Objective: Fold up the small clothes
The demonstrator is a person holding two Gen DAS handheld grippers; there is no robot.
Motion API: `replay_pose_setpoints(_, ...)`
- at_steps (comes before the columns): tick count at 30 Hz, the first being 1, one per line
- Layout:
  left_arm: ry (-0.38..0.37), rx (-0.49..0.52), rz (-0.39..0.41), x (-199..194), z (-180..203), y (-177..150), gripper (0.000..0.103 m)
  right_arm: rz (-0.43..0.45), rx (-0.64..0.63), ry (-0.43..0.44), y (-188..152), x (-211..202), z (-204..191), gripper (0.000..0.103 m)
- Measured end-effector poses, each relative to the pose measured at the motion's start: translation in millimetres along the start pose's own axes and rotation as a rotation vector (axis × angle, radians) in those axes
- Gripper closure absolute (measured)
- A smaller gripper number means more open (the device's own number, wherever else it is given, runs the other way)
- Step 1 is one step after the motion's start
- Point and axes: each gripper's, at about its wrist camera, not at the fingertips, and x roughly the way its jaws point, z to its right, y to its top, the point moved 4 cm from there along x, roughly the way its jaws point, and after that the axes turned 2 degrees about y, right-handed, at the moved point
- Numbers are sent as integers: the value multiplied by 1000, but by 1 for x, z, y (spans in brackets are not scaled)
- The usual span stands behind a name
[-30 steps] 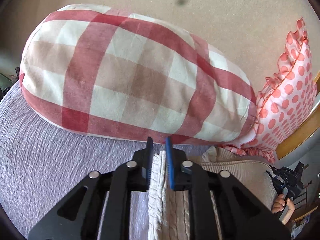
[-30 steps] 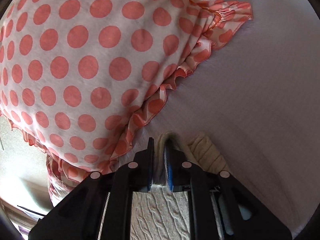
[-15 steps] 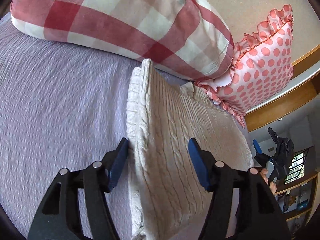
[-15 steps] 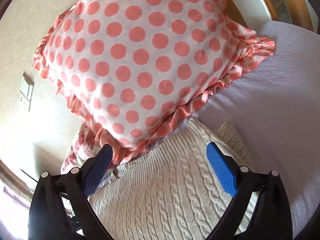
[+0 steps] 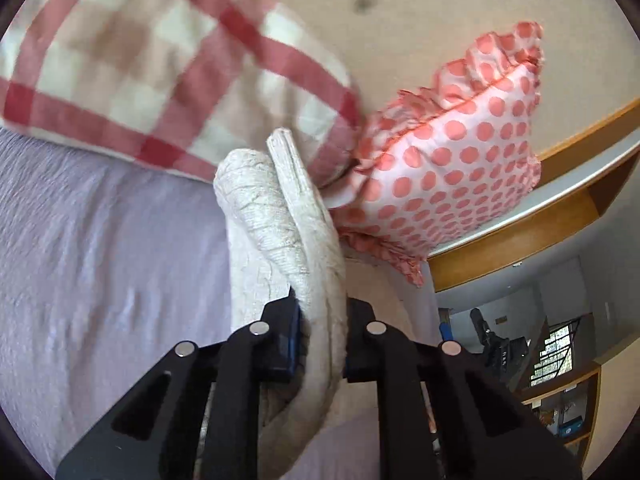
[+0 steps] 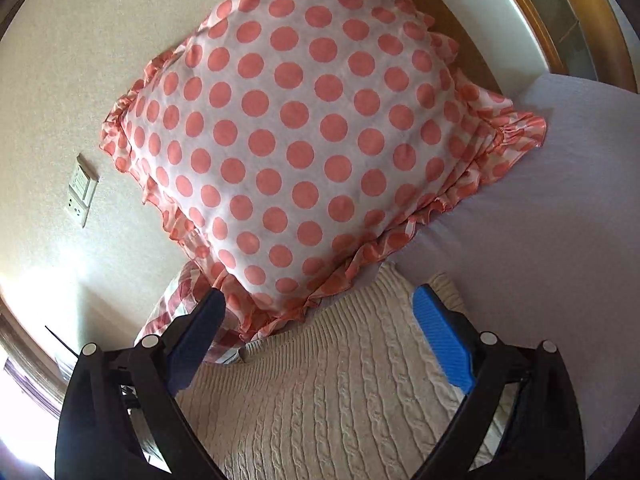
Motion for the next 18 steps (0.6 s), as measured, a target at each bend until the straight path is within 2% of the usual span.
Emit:
replay_pose_setpoints(2,-57,56,-19,30,60,-5,89,19,-4,-6,8,-8,4,6)
replay_pose_setpoints(5,-162,86,-90,106,137,-34,88,38,-8,-29,21,-16,19,6)
replay_pose_setpoints(6,-181,89,-128,136,154,-47,87,34,-10,-49,26,-17,28,6)
replay_pose_setpoints(8,-238,73,-254,196,180,-73,86,15,3,-85,33,-18,47,6)
replay_pose_setpoints(9,-265,57,-301,214,188,-81,86,-1,10,-92,36,-18,57,6)
replay_pose_setpoints(10,-299,47,-311,221,194,-83,87,-17,23,-91,38,-19,66,6)
replay_pose_setpoints(12,-313,114,-255,204,203,-79,81,-69,49,-75,42,-18,78,6)
replay_pose_setpoints(14,-246,232,-180,171,202,-75,52,-147,43,-51,41,-13,81,6)
replay_pose_setpoints(16,-162,334,-125,138,188,-79,50,-225,-6,-89,35,-7,80,9)
replay_pose_setpoints(18,-76,420,-104,114,170,-89,49,-297,-33,-109,24,2,80,10)
